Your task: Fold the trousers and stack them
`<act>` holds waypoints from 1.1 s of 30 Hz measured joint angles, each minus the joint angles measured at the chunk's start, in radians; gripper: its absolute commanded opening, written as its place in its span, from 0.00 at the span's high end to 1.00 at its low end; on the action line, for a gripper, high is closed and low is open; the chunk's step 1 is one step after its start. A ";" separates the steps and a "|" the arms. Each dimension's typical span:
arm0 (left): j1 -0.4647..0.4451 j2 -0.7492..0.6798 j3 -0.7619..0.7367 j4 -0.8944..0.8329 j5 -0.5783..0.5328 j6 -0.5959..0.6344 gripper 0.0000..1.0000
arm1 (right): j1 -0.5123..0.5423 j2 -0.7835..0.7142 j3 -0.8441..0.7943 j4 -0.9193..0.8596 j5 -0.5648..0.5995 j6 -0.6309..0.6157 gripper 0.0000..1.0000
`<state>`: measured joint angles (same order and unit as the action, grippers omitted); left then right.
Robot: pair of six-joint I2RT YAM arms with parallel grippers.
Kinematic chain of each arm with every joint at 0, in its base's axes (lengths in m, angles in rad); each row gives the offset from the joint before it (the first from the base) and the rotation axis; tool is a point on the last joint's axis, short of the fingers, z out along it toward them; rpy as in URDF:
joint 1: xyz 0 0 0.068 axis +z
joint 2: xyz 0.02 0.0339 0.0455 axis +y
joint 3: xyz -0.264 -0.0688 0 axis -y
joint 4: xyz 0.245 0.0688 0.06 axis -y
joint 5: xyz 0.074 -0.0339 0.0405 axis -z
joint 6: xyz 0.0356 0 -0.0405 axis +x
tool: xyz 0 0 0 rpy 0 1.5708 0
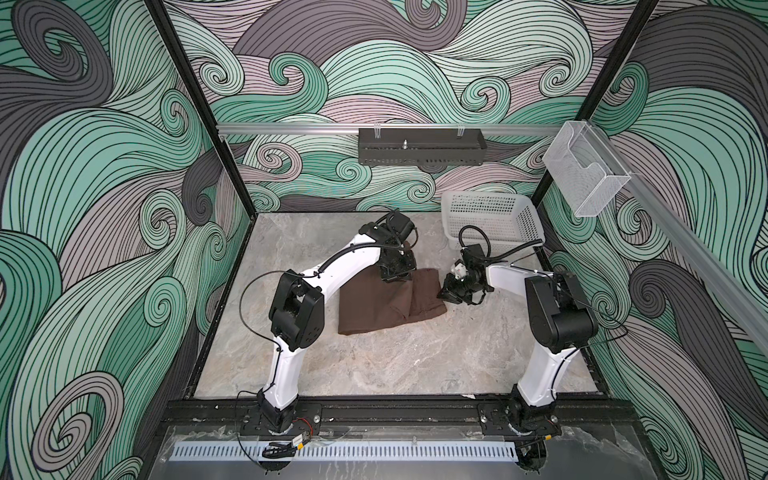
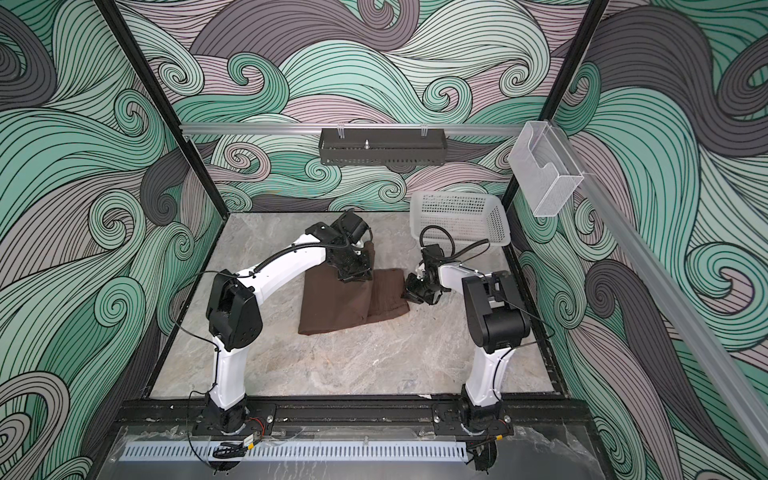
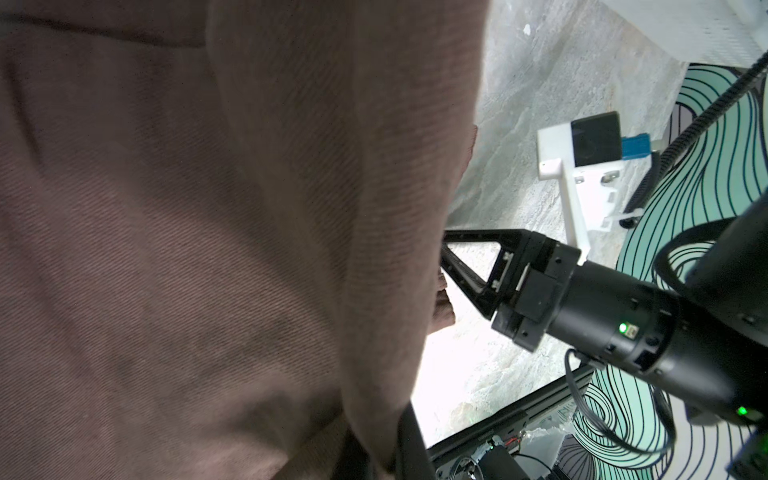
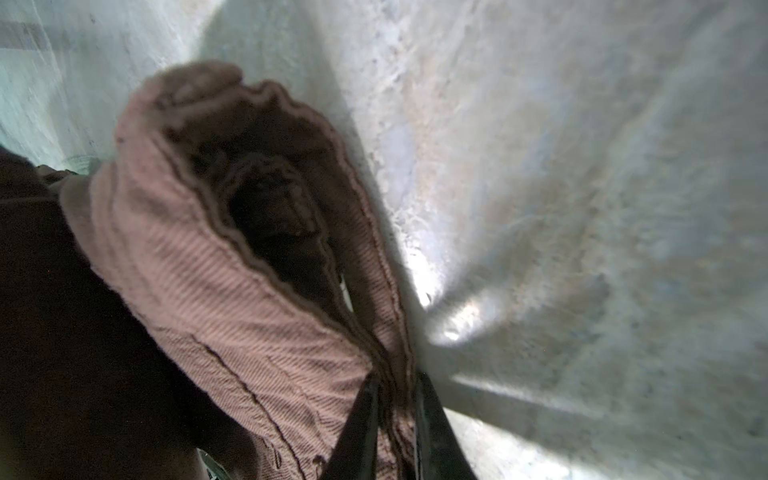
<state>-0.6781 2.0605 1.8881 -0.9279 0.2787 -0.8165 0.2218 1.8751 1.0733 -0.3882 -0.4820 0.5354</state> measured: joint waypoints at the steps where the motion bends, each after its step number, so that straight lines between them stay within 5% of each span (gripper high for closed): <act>1: -0.005 0.011 0.008 0.002 -0.002 -0.002 1.00 | 0.002 0.000 0.000 0.001 -0.001 0.000 0.82; 33: -0.051 0.233 0.225 0.012 0.002 -0.051 1.00 | 0.034 0.003 -0.003 0.011 -0.017 0.023 0.84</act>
<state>-0.7296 2.2936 2.1132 -0.9157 0.2802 -0.8680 0.2554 1.8782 1.0698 -0.3767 -0.4988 0.5579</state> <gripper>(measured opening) 0.061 0.165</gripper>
